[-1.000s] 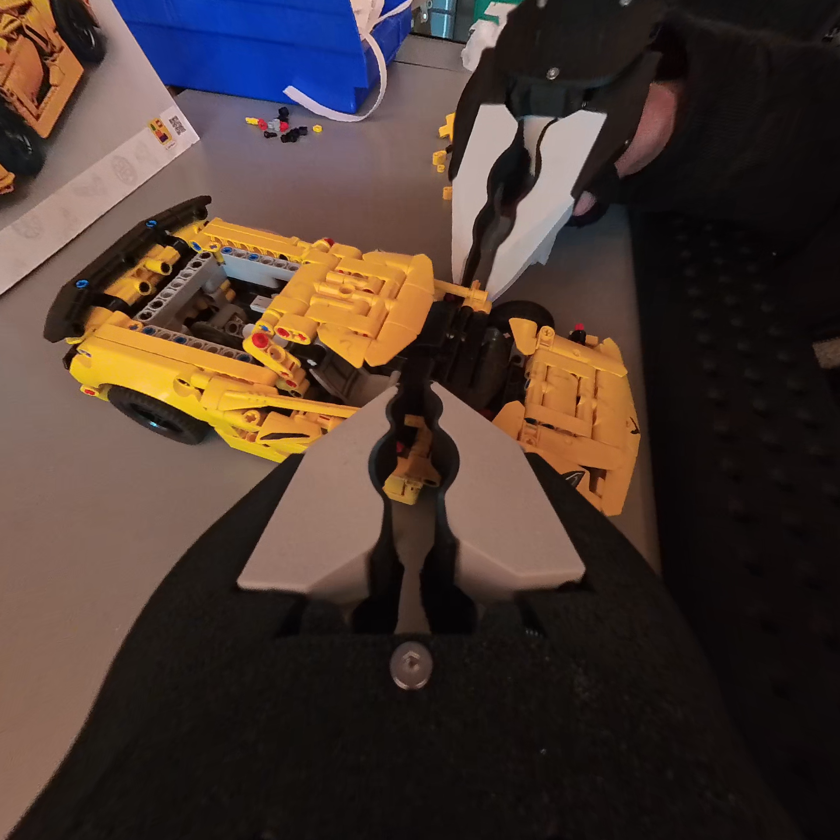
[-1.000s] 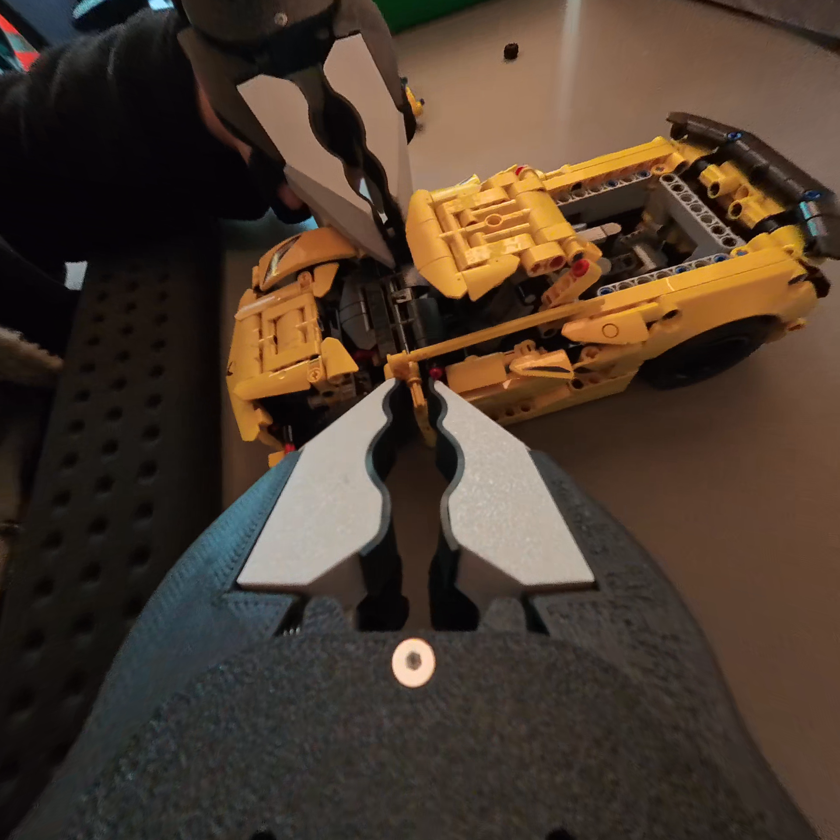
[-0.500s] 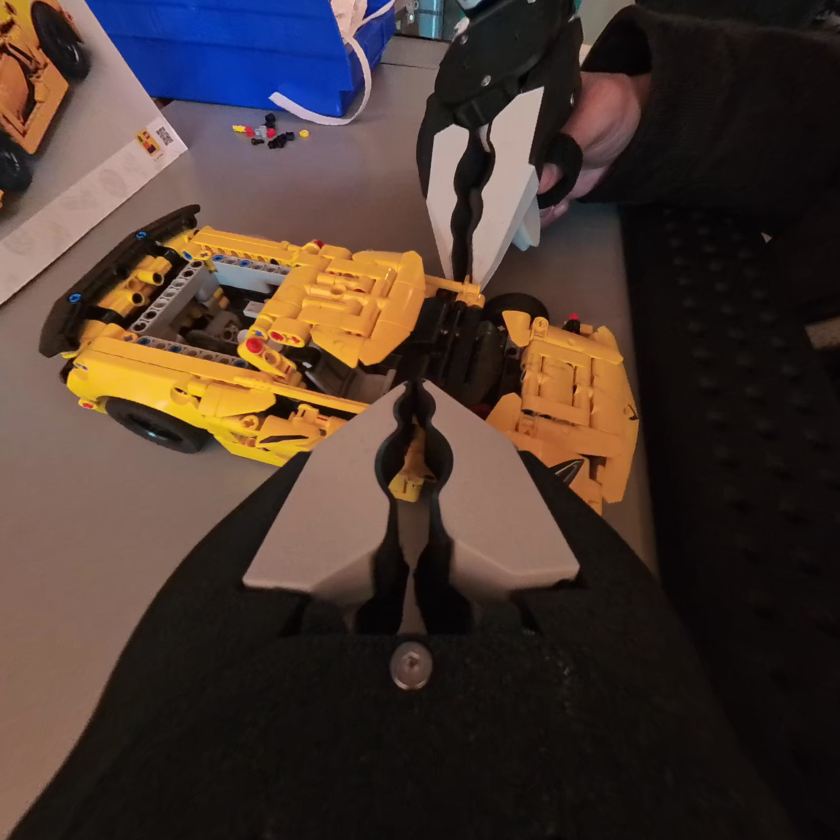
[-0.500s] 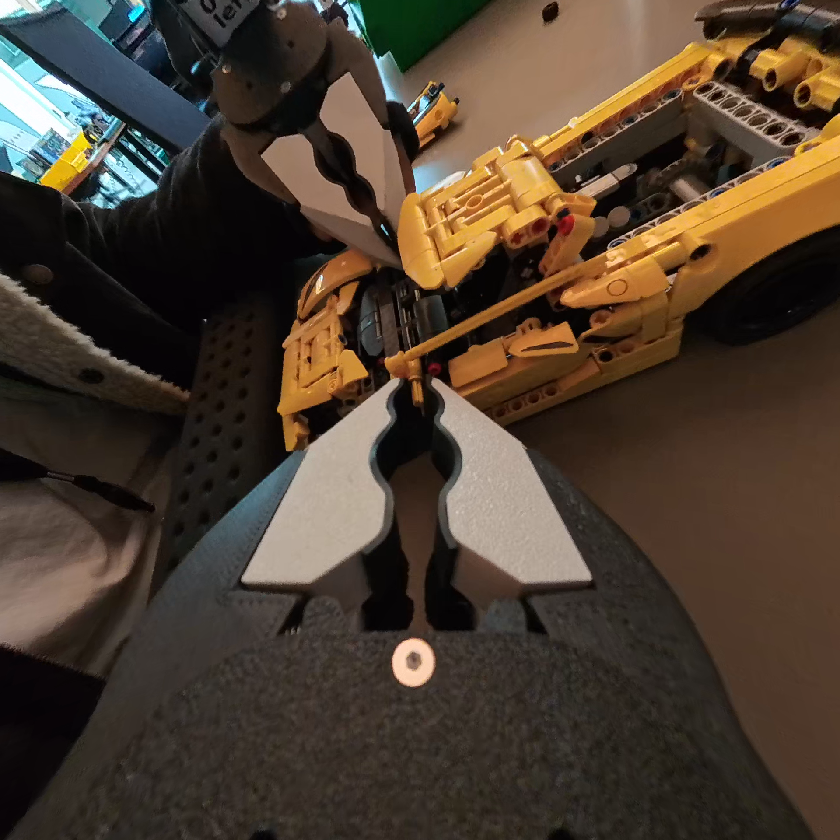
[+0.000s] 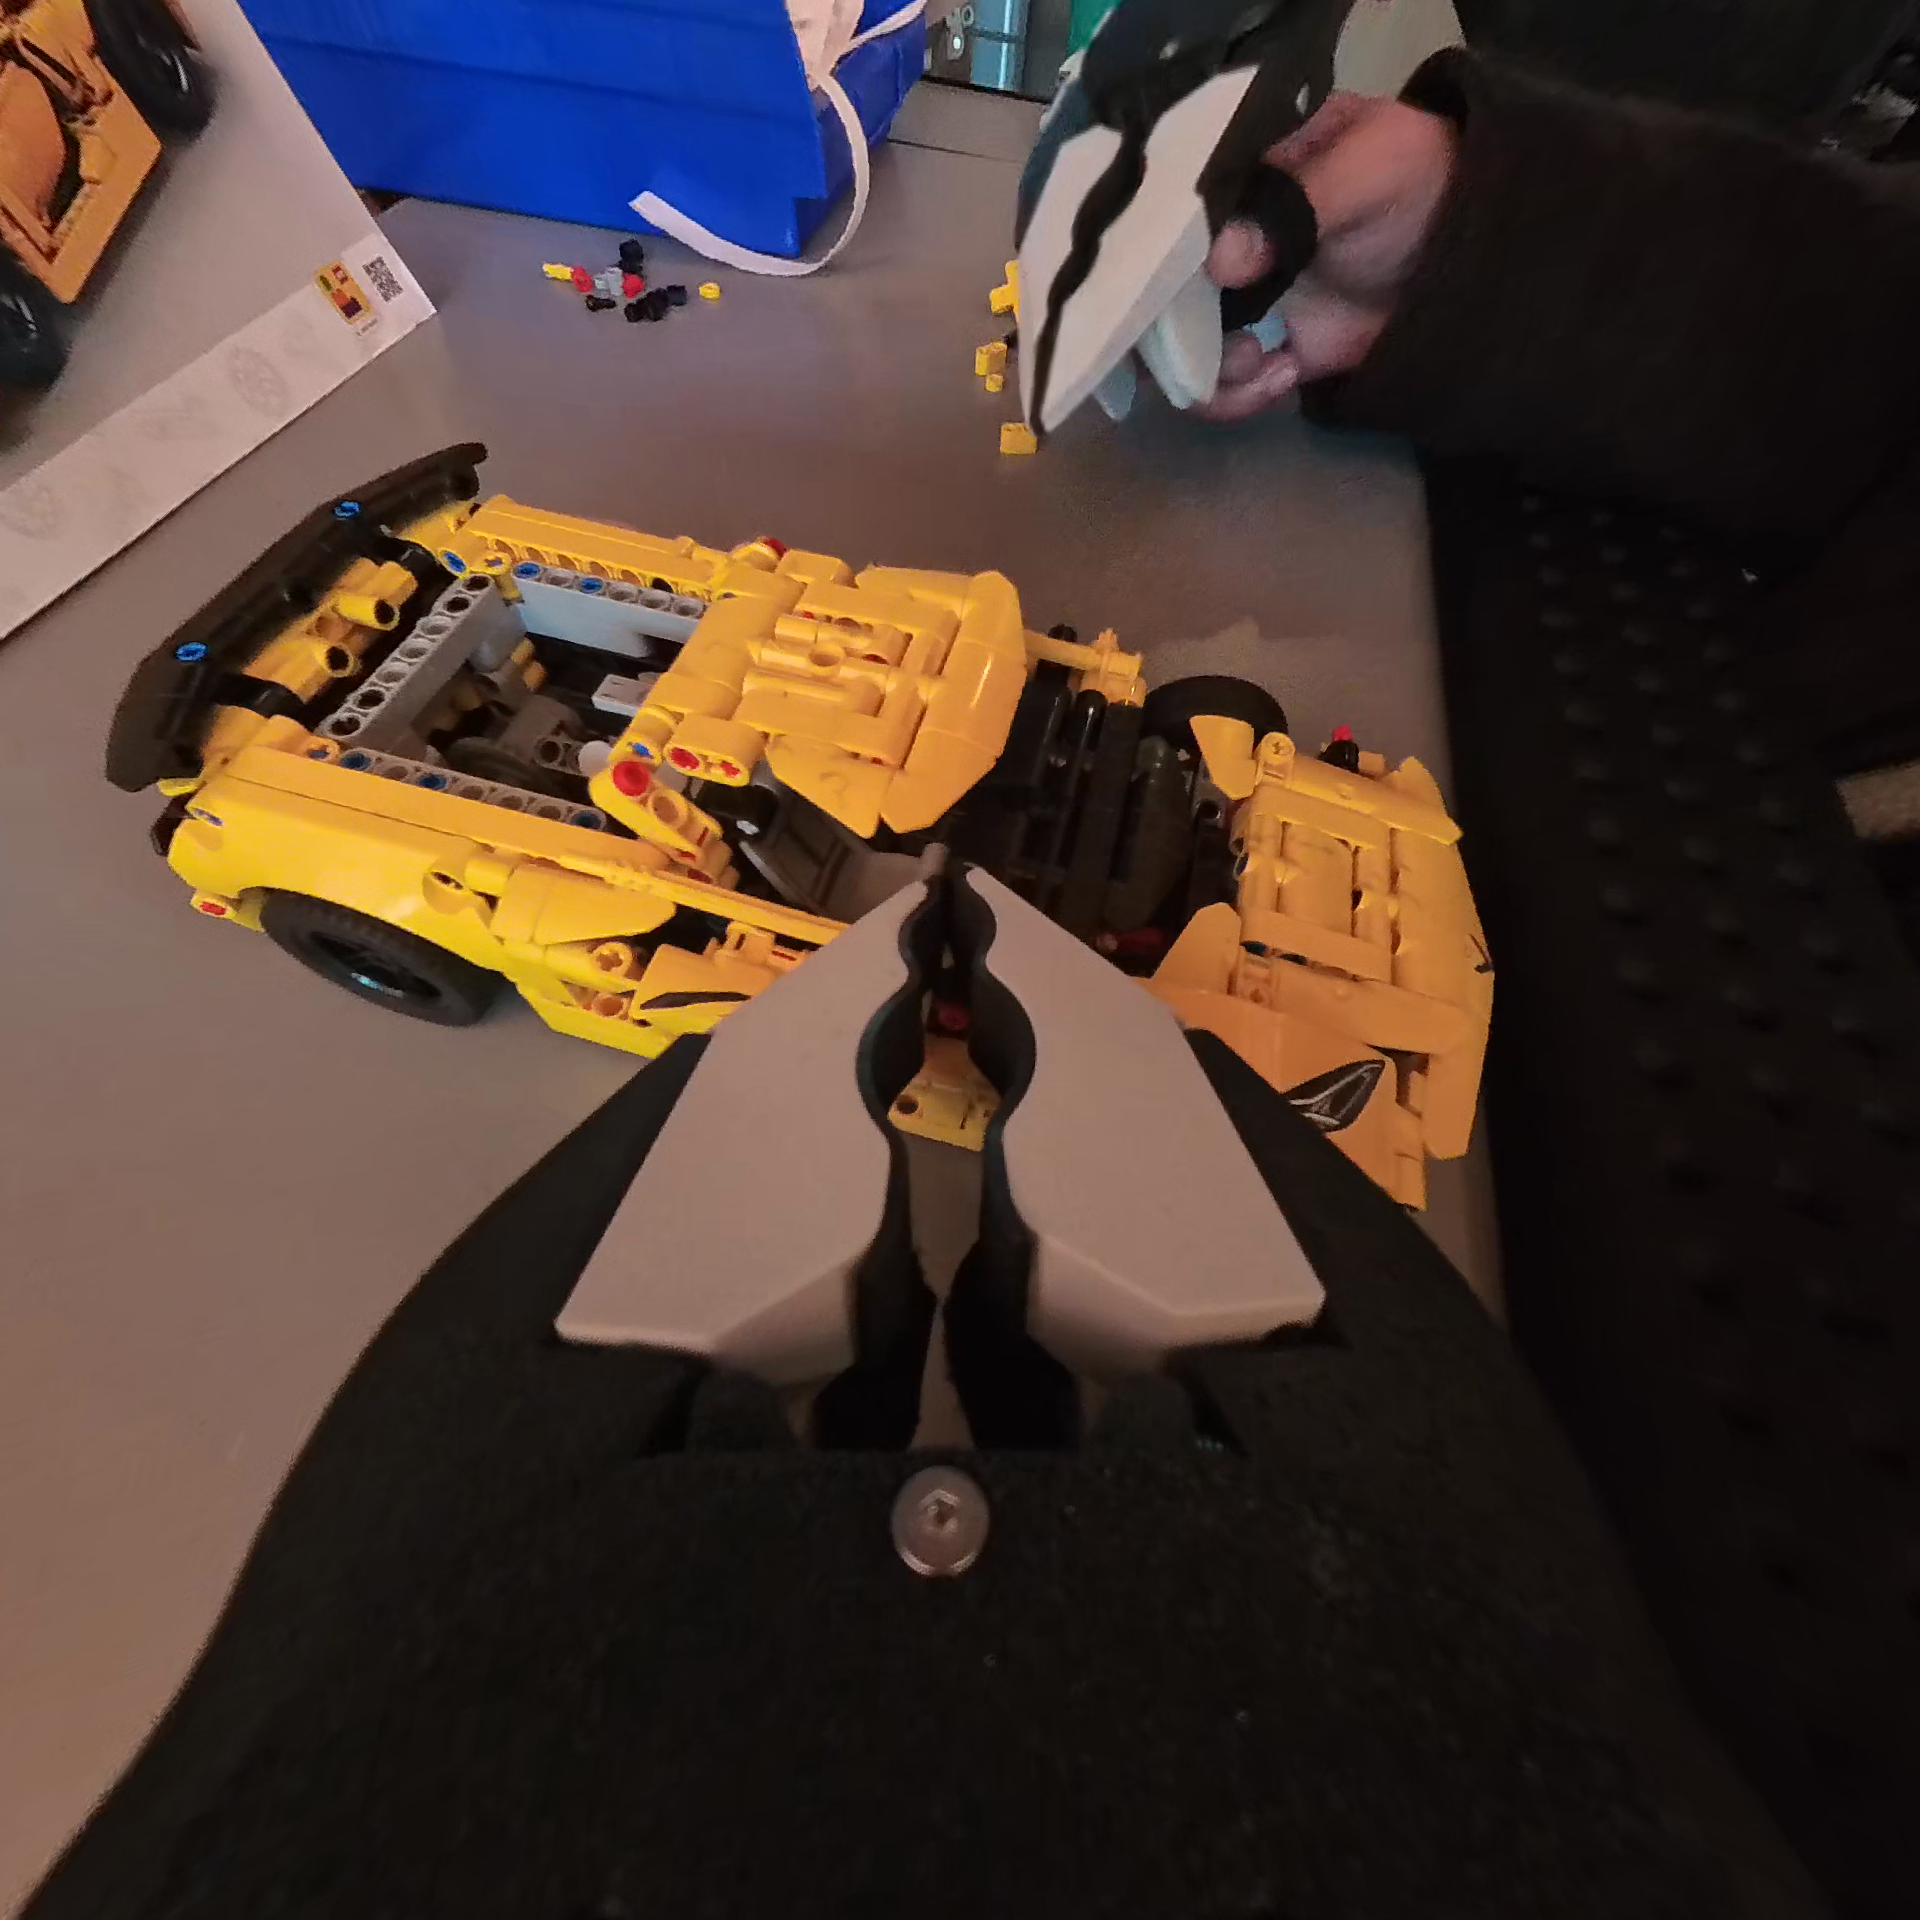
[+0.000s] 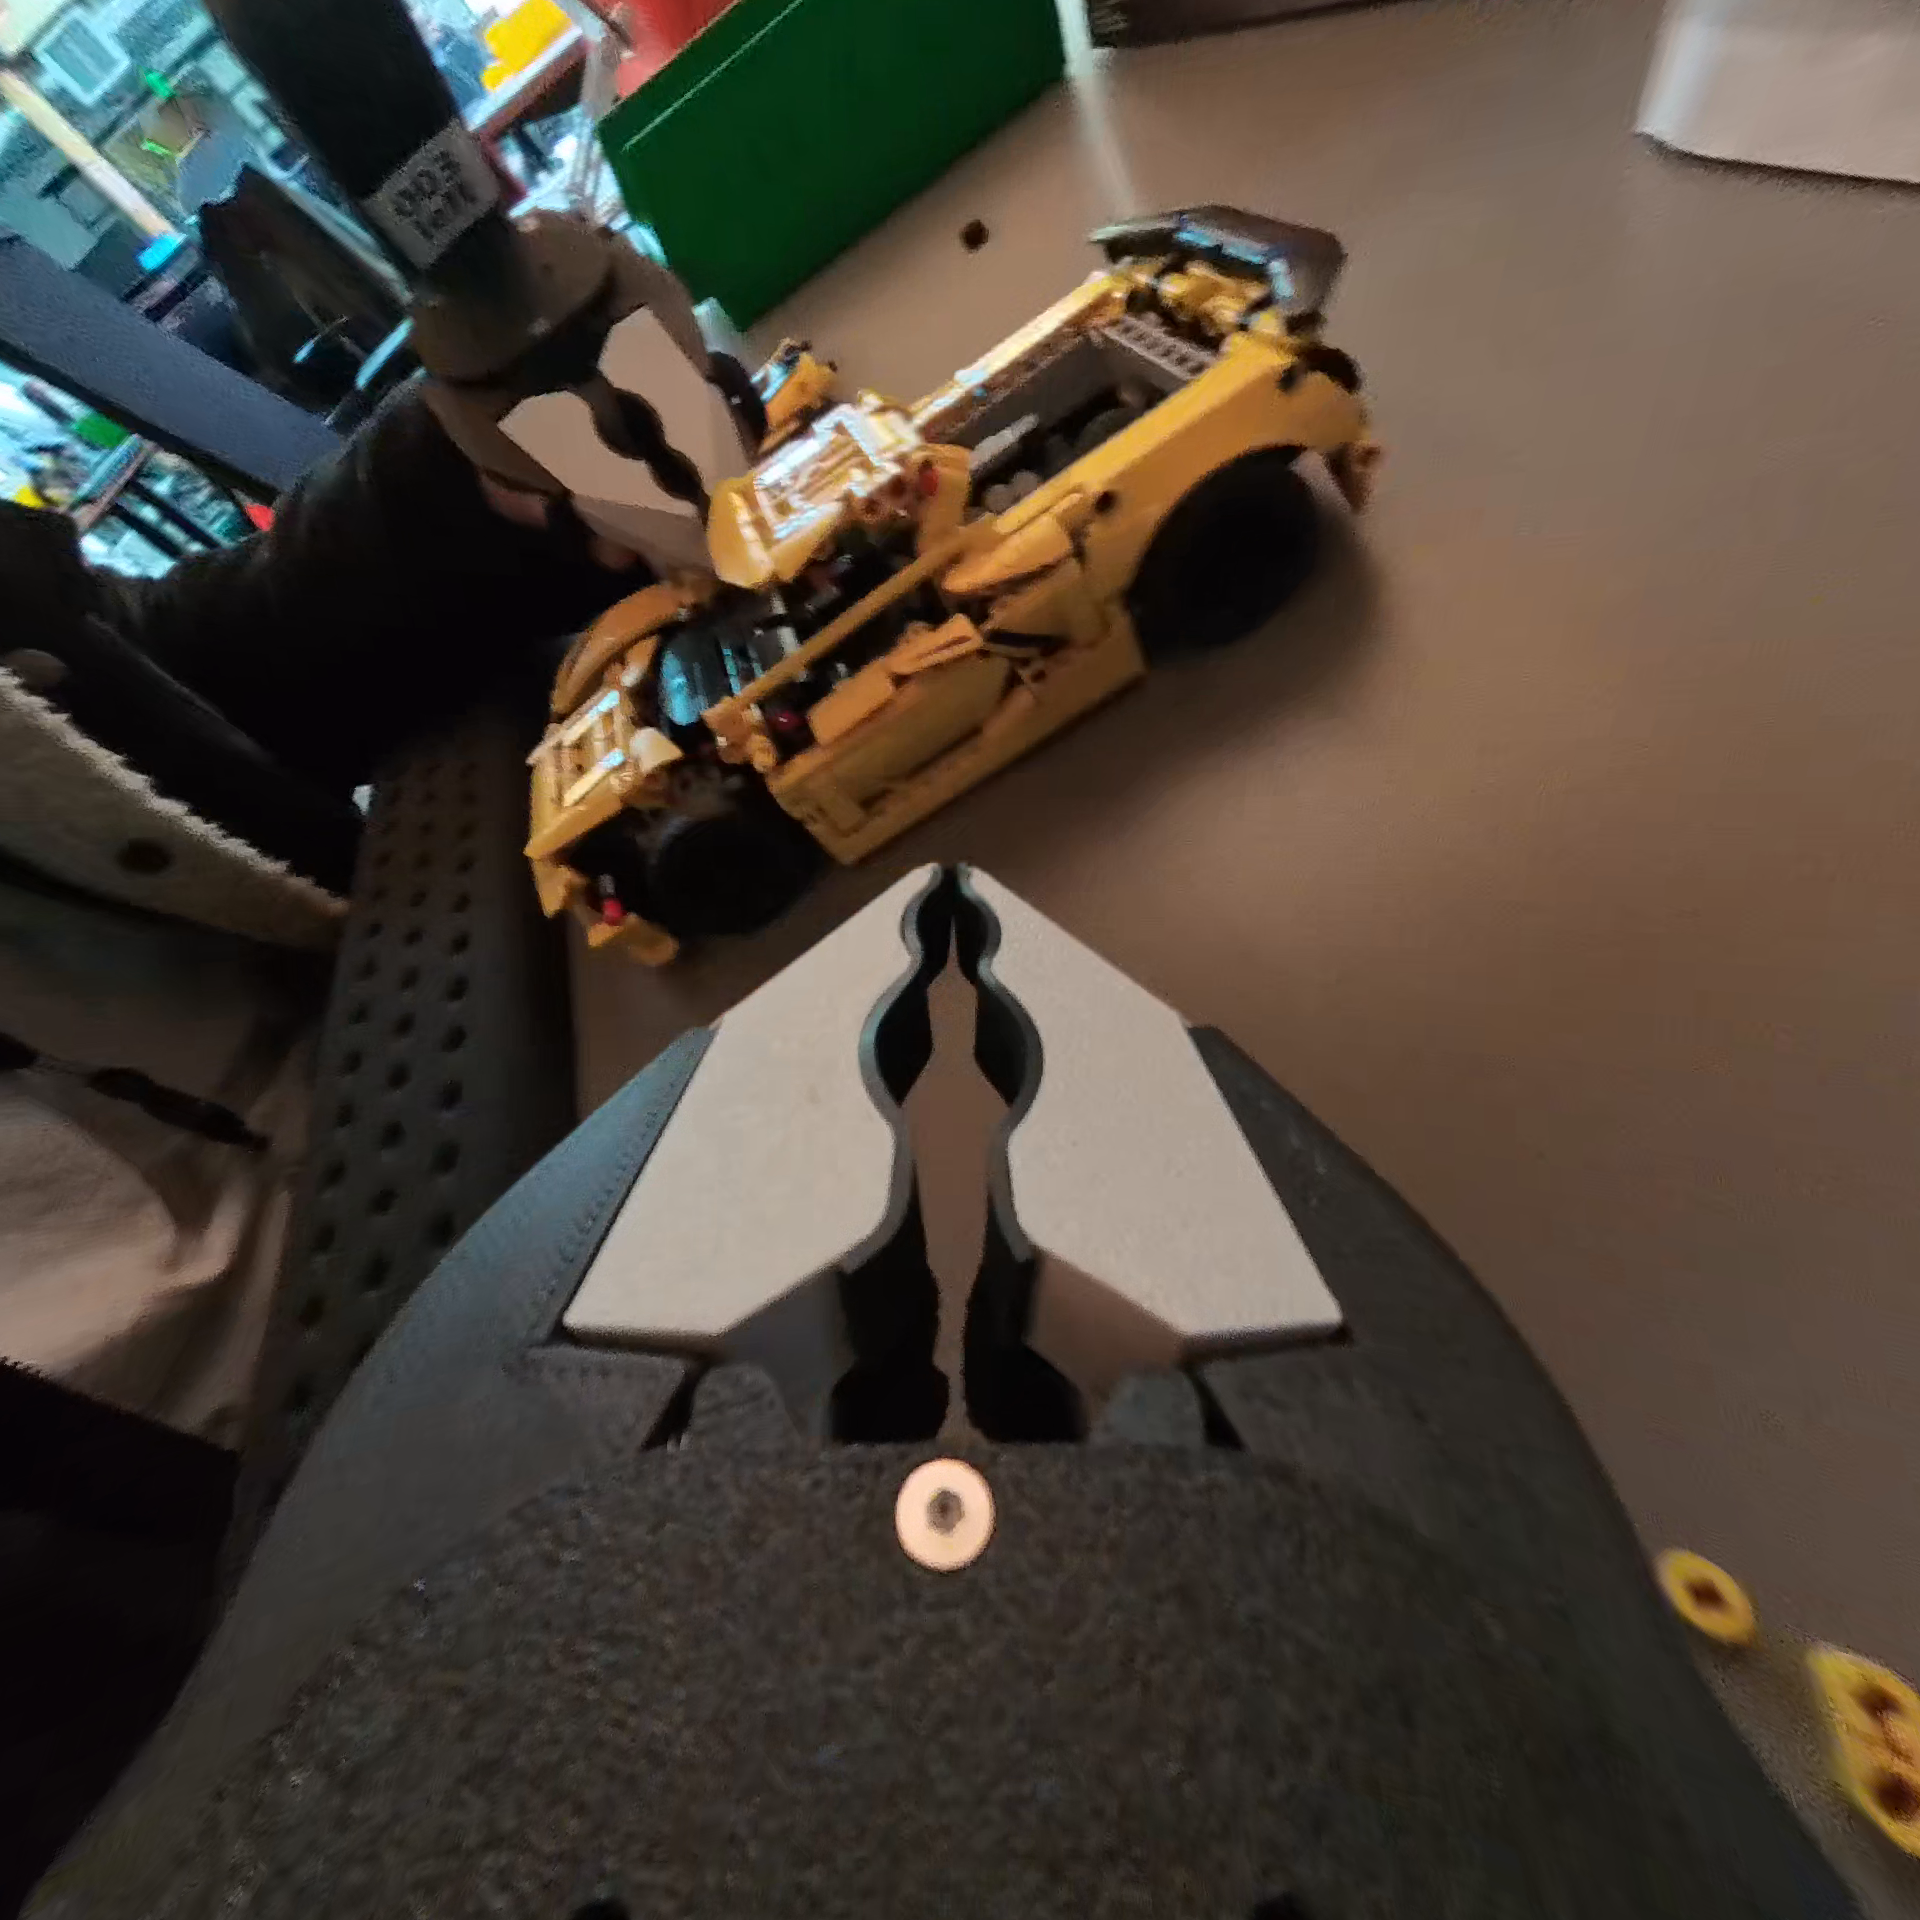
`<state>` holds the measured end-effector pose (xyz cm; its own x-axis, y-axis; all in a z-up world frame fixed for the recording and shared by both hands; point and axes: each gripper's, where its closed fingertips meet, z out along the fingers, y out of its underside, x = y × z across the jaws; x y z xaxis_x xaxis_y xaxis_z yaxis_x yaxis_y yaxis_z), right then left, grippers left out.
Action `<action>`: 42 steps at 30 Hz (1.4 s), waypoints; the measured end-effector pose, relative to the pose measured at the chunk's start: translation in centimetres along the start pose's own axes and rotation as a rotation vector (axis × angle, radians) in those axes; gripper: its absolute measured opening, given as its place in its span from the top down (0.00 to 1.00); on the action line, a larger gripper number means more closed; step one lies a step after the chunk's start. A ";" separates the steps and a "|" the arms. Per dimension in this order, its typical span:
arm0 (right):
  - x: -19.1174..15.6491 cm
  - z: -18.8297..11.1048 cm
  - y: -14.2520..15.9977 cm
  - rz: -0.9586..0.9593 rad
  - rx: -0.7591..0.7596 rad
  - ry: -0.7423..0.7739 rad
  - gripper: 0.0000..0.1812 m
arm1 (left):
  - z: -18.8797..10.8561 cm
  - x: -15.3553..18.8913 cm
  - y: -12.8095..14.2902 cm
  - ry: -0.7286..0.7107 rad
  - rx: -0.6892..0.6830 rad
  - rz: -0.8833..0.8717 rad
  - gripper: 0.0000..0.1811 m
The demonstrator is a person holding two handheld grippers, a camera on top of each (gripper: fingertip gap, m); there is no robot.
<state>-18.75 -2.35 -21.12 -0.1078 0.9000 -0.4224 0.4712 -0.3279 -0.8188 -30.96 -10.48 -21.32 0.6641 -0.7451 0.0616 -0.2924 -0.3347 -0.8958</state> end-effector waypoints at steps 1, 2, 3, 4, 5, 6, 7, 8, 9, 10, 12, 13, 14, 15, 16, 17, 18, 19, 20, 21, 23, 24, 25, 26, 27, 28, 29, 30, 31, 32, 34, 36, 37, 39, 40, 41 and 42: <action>-1.1 0.9 -0.2 -0.009 -0.007 -0.030 1.00 | 0.0 0.0 0.0 0.001 0.000 0.001 1.00; -2.6 2.1 -0.3 -0.036 -0.035 -0.068 0.95 | 0.0 0.0 0.0 0.003 0.001 -0.001 1.00; -3.9 3.5 -0.2 -0.090 -0.074 -0.086 0.91 | 0.0 0.1 0.0 0.008 0.003 -0.008 1.00; -4.7 4.8 -0.1 -0.153 -0.112 -0.079 0.90 | 0.0 0.1 0.0 0.013 0.004 -0.011 1.00; -5.1 5.7 0.1 -0.205 -0.134 -0.066 0.90 | 0.0 0.2 0.0 0.015 0.004 -0.011 1.00; -5.2 6.4 0.1 -0.240 -0.144 -0.052 0.90 | 0.0 0.3 0.0 0.018 0.004 -0.009 1.00; -5.1 6.7 0.1 -0.257 -0.150 -0.035 0.92 | 0.0 0.4 0.0 0.020 0.002 -0.007 1.00; -4.9 6.8 0.3 -0.259 -0.157 -0.027 0.93 | 0.0 0.4 0.0 0.023 0.001 -0.006 1.00; -4.9 6.8 0.2 -0.249 -0.152 -0.036 0.94 | 0.0 0.4 0.0 0.024 0.001 -0.006 1.00; -5.1 6.8 0.2 -0.231 -0.149 -0.056 0.94 | 0.1 0.4 0.0 0.022 0.000 -0.004 1.00; -5.5 6.9 0.1 -0.215 -0.139 -0.074 0.95 | 0.1 0.4 0.0 0.019 -0.002 0.001 1.00; -5.5 7.0 0.2 -0.223 -0.145 -0.068 0.96 | 0.1 0.4 0.0 0.019 -0.004 0.003 1.00; -5.5 7.2 0.3 -0.221 -0.153 -0.067 0.96 | 0.2 0.4 0.0 0.017 -0.006 0.006 1.00; -5.5 7.3 0.4 -0.209 -0.160 -0.069 0.97 | 0.2 0.4 0.0 0.014 -0.008 0.009 1.00; -5.6 7.3 0.4 -0.195 -0.169 -0.073 0.97 | 0.2 0.4 0.1 0.014 -0.010 0.010 1.00; -5.6 7.2 0.5 -0.198 -0.175 -0.080 0.97 | 0.3 0.5 0.1 0.014 -0.010 0.010 1.00; -5.6 7.1 0.6 -0.200 -0.173 -0.088 0.97 | 0.3 0.5 0.1 0.015 -0.010 0.010 1.00; -5.7 7.0 0.6 -0.199 -0.177 -0.098 0.97 | 0.4 0.6 0.1 0.020 -0.011 0.009 1.00; -5.8 6.9 0.8 -0.207 -0.186 -0.108 0.97 | 0.4 0.8 0.1 0.027 -0.012 0.009 1.00; -5.8 6.7 0.8 -0.222 -0.193 -0.111 0.97 | 0.5 0.9 0.1 0.032 -0.012 0.010 1.00; -5.7 6.3 0.9 -0.218 -0.194 -0.121 0.97 | 0.5 0.8 0.1 0.023 -0.014 0.020 1.00; -5.0 5.8 1.2 -0.211 -0.209 -0.102 0.97 | 0.4 0.8 0.2 0.018 -0.017 0.023 1.00; -3.1 4.6 1.5 -0.211 -0.224 -0.023 0.97 | 0.4 0.6 0.2 0.013 -0.019 0.024 1.00; -2.1 3.1 1.1 -0.168 -0.166 -0.019 0.97 | 0.3 0.6 0.2 0.014 -0.018 0.022 1.00; -2.0 1.5 0.4 -0.102 -0.098 -0.052 0.97 | 0.4 0.7 0.2 0.016 -0.018 0.023 1.00; -0.8 0.1 0.4 -0.094 -0.093 0.002 0.97 | 0.4 0.7 0.2 0.018 -0.018 0.023 1.00; 0.8 -1.3 0.8 -0.117 -0.124 0.095 0.97 | 0.4 0.6 0.2 0.021 -0.017 0.018 1.00; 2.5 -2.9 1.1 -0.121 -0.163 0.198 0.97 | 0.4 0.6 0.2 0.026 -0.015 0.010 1.00; 4.4 -4.8 1.5 -0.114 -0.210 0.318 0.96 | 0.4 0.7 0.2 0.028 -0.014 0.008 1.00; 6.4 -7.0 1.6 -0.111 -0.242 0.452 0.96 | 0.4 0.7 0.1 0.027 -0.015 0.011 1.00; 9.9 -11.0 3.1 -0.084 -0.336 0.671 0.97 | 0.4 0.7 0.1 0.031 -0.016 0.008 1.00; 11.0 -12.6 5.3 -0.038 -0.414 0.704 0.96 | 0.3 0.7 0.1 0.035 -0.014 0.006 1.00; 11.0 -12.8 5.9 -0.017 -0.415 0.695 0.96 | 0.3 0.7 0.1 0.036 -0.013 0.003 1.00; 10.8 -12.8 5.9 -0.011 -0.394 0.679 0.96 | 0.3 0.8 0.1 0.039 -0.010 -0.002 1.00; 10.8 -12.9 5.9 -0.019 -0.405 0.685 0.96 | 0.3 0.8 0.1 0.039 -0.010 -0.002 1.00; 10.9 -13.0 6.0 -0.031 -0.423 0.700 0.96 | 0.3 0.8 0.1 0.039 -0.011 -0.002 1.00; 11.0 -13.0 6.2 -0.045 -0.438 0.707 0.95 | 0.3 0.8 0.1 0.039 -0.012 -0.001 1.00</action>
<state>-5.69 9.25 -25.80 0.3718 0.9256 0.0705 0.7935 -0.2775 -0.5417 -30.27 -10.93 -21.46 0.6376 -0.7662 0.0800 -0.2996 -0.3423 -0.8905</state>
